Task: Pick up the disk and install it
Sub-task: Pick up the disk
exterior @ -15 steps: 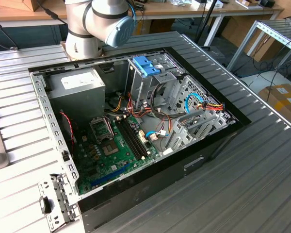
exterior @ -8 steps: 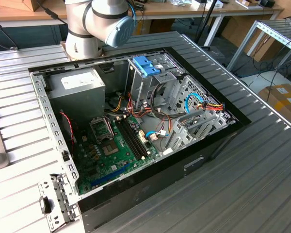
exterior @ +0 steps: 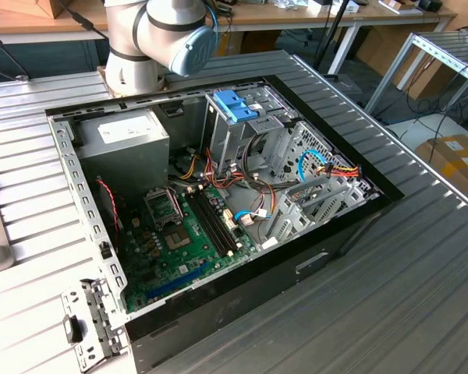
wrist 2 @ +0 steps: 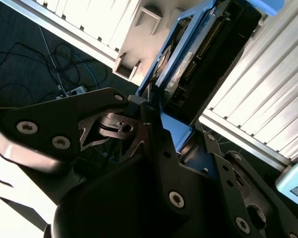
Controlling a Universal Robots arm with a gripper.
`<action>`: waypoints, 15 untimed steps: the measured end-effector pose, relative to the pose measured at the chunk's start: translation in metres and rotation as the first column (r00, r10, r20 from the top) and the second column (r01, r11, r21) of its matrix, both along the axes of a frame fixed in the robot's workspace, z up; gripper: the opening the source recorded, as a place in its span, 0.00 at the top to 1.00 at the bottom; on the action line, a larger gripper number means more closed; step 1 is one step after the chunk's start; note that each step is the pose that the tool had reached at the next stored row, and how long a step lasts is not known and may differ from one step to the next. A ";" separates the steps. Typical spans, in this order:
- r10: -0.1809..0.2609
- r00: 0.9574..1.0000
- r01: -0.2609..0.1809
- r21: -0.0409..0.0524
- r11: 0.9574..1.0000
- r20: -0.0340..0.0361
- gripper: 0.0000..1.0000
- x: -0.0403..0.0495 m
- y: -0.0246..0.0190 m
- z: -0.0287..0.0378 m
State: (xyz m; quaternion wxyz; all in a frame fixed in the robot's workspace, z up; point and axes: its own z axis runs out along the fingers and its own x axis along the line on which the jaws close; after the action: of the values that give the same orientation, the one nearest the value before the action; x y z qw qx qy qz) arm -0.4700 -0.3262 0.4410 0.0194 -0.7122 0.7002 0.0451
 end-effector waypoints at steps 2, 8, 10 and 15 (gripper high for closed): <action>0.000 1.000 0.000 0.000 1.000 0.000 0.63 -0.0022 0.0000 -0.0004; 0.000 1.000 0.000 -0.001 1.000 0.000 0.63 -0.0073 0.0000 -0.0028; 0.000 1.000 0.000 -0.001 1.000 0.000 0.63 -0.0088 0.0000 -0.0035; 0.000 1.000 0.000 -0.001 1.000 0.000 0.63 -0.0123 0.0000 -0.0051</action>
State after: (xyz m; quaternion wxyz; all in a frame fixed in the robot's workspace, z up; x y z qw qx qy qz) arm -0.4822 -0.3262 0.4358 0.0191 -0.7123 0.7002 0.0447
